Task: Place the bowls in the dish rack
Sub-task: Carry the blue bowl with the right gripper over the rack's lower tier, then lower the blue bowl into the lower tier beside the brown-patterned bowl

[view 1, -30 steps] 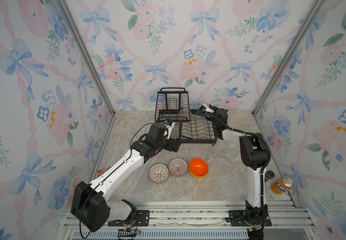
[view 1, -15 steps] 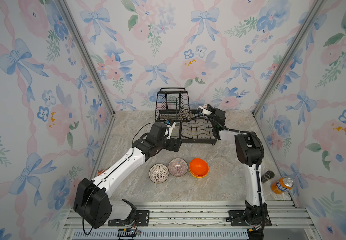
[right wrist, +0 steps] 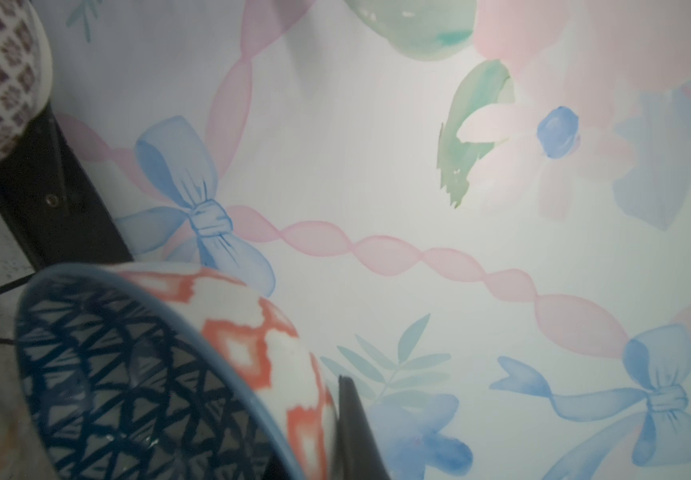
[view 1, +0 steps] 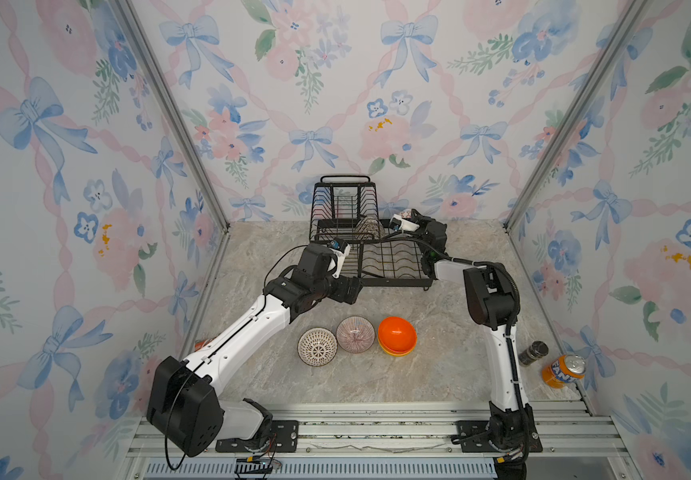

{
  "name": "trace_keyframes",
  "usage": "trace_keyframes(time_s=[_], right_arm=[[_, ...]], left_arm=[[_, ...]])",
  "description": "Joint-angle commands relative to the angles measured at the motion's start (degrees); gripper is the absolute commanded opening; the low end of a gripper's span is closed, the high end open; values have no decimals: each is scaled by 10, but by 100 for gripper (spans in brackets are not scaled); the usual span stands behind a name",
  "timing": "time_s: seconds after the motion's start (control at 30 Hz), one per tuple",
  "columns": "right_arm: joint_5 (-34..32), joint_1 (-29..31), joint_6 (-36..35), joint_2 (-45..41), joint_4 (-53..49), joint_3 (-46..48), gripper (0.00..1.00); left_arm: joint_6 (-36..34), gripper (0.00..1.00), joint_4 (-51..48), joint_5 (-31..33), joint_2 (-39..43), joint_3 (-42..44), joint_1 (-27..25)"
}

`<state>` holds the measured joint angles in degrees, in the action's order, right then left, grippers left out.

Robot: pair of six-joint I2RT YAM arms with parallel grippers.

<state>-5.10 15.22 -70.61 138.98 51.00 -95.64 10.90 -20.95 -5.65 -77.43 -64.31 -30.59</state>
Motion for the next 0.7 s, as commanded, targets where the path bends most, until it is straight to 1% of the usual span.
trace_keyframes(time_s=[0.0,0.67], right_arm=[[7,8,-2,12,45,-28,0],[25,12,-6,39,18,-44,0]], left_arm=[[-12,98,-9,-10,3,-5,6],[-16,98,-9,-19,3,-3,15]])
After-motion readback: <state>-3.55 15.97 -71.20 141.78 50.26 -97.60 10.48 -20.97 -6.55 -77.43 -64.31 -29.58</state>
